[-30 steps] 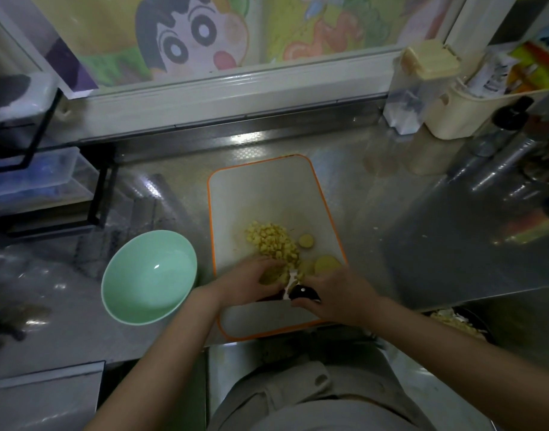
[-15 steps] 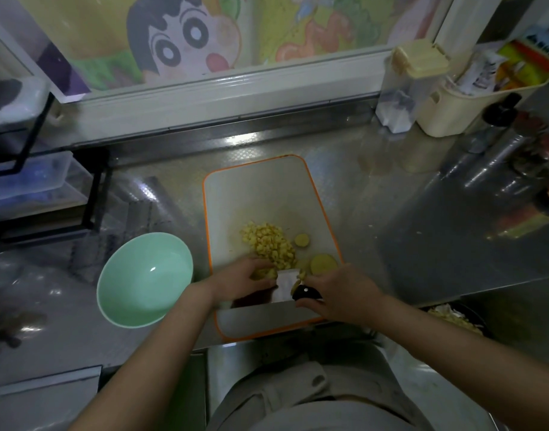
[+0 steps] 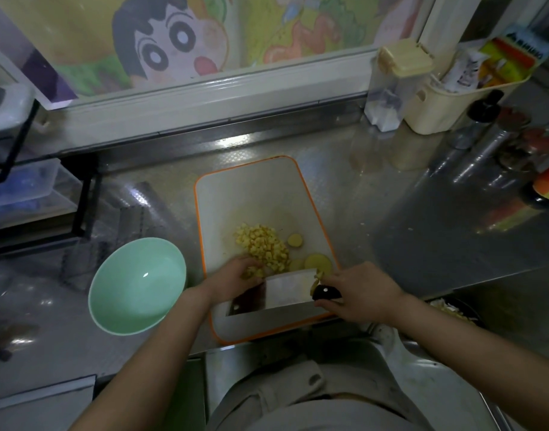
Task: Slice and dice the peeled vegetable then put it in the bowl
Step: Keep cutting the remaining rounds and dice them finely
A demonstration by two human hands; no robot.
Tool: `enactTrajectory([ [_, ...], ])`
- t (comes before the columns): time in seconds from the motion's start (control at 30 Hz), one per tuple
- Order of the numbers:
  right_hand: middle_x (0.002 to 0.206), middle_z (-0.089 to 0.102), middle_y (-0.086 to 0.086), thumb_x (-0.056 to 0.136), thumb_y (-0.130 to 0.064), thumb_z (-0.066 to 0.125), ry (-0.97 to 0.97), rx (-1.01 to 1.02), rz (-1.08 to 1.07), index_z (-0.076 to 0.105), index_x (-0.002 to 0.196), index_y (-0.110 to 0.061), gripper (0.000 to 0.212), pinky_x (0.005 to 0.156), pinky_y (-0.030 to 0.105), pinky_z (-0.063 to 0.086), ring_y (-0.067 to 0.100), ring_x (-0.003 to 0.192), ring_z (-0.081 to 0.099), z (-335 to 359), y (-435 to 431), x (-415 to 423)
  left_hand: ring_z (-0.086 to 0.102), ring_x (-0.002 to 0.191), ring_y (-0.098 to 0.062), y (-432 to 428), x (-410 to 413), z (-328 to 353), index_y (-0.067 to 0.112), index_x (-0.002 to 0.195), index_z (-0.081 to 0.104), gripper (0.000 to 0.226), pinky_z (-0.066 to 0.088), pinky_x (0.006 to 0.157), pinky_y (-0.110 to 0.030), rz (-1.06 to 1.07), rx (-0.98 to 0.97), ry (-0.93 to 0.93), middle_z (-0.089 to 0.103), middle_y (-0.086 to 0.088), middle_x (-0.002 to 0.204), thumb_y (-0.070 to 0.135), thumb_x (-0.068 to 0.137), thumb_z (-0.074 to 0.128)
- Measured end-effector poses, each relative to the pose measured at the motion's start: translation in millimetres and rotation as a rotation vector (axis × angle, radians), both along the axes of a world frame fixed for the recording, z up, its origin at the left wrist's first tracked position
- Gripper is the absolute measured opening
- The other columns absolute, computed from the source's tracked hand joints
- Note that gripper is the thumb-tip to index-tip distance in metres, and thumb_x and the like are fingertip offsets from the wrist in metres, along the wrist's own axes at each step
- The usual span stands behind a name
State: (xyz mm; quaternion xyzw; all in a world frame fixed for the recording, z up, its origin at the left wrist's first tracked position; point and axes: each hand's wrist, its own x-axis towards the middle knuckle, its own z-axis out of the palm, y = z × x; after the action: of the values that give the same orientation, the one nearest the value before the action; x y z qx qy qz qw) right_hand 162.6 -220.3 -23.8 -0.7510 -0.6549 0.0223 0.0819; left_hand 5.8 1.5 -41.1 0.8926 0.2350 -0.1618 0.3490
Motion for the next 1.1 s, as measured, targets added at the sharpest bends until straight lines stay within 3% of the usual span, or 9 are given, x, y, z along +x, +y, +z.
enactTrajectory([
  [0.1,0.085,0.071,0.000,0.076,-0.069,0.014,0.031,-0.076,-0.025,0.064,0.100,-0.026,0.070,0.059,0.029,0.038,0.022,0.078,0.068,1.9,-8.3,7.0,0.049,0.117,-0.015,2.5,-0.2,-0.1,0.005,0.126,0.053,0.038,0.030,0.083,-0.003,0.026,-0.031,-0.020,0.051,-0.010,0.131,0.013,0.090,0.060],
  [0.23,0.084,0.072,0.002,0.072,-0.069,0.011,0.012,-0.100,-0.055,0.065,0.099,-0.025,0.075,0.059,0.028,0.032,0.025,0.080,0.068,2.1,-14.8,15.0,0.046,0.103,-0.007,4.4,-0.1,3.1,0.002,0.122,0.056,0.031,0.029,0.073,-0.001,0.069,-0.038,-0.082,0.056,-0.011,0.123,0.012,0.093,0.054],
  [0.4,0.090,0.072,0.002,0.087,-0.063,0.036,0.049,-0.176,-0.165,0.062,0.103,-0.028,0.047,0.062,0.027,0.031,0.023,0.088,0.066,8.0,-20.7,18.1,0.052,0.098,-0.017,8.1,-4.7,1.7,0.000,0.111,0.062,0.029,0.031,0.075,-0.016,0.097,-0.022,-0.107,0.060,-0.015,0.113,0.018,0.098,0.043],
  [0.6,0.094,0.071,0.002,0.091,-0.059,0.039,0.116,-0.229,-0.266,0.062,0.109,-0.031,0.040,0.066,0.029,0.039,0.022,0.090,0.065,7.6,-12.0,9.6,0.051,0.112,-0.022,4.2,-11.5,-1.6,0.006,0.117,0.059,0.033,0.031,0.083,-0.016,0.276,-0.015,-0.205,0.059,-0.010,0.119,0.020,0.101,0.034],
  [0.73,0.081,0.068,0.005,0.094,-0.054,0.040,0.279,-0.219,-0.366,0.061,0.087,-0.027,0.034,0.066,0.032,0.041,0.025,0.082,0.065,6.8,-7.3,3.8,0.055,0.100,-0.029,1.7,-12.7,-7.7,0.003,0.104,0.061,0.016,0.035,0.077,-0.023,0.369,0.081,-0.306,0.058,-0.010,0.099,0.010,0.094,0.050],
  [0.83,0.060,0.052,-0.001,0.095,-0.050,0.040,0.431,-0.197,-0.456,0.041,0.061,-0.028,0.041,0.057,0.029,0.032,0.020,0.063,0.055,6.6,-1.1,-1.0,0.053,0.097,-0.030,-3.5,-13.8,-16.1,0.014,0.100,0.061,0.023,0.041,0.080,-0.035,0.284,0.271,-0.258,0.057,-0.006,0.100,0.024,0.081,0.069],
  [0.97,0.052,0.043,-0.004,0.095,-0.048,0.041,0.639,-0.159,-0.530,0.039,0.058,-0.025,0.043,0.049,0.028,0.030,0.013,0.049,0.044,5.3,9.4,-7.8,0.043,0.110,-0.027,-21.9,-9.8,-19.6,0.021,0.114,0.056,0.051,0.032,0.084,-0.034,0.108,0.490,-0.114,0.049,-0.004,0.114,0.052,0.074,0.067],
  [1.1,0.051,0.042,-0.002,0.095,-0.043,0.045,0.719,-0.126,-0.563,0.038,0.058,-0.025,0.042,0.048,0.025,0.032,0.012,0.046,0.043,9.0,17.9,-15.7,0.037,0.115,-0.024,-33.4,-5.7,-22.4,0.025,0.118,0.052,0.053,0.029,0.090,-0.033,0.110,0.501,-0.078,0.043,-0.003,0.117,0.056,0.077,0.060],
])
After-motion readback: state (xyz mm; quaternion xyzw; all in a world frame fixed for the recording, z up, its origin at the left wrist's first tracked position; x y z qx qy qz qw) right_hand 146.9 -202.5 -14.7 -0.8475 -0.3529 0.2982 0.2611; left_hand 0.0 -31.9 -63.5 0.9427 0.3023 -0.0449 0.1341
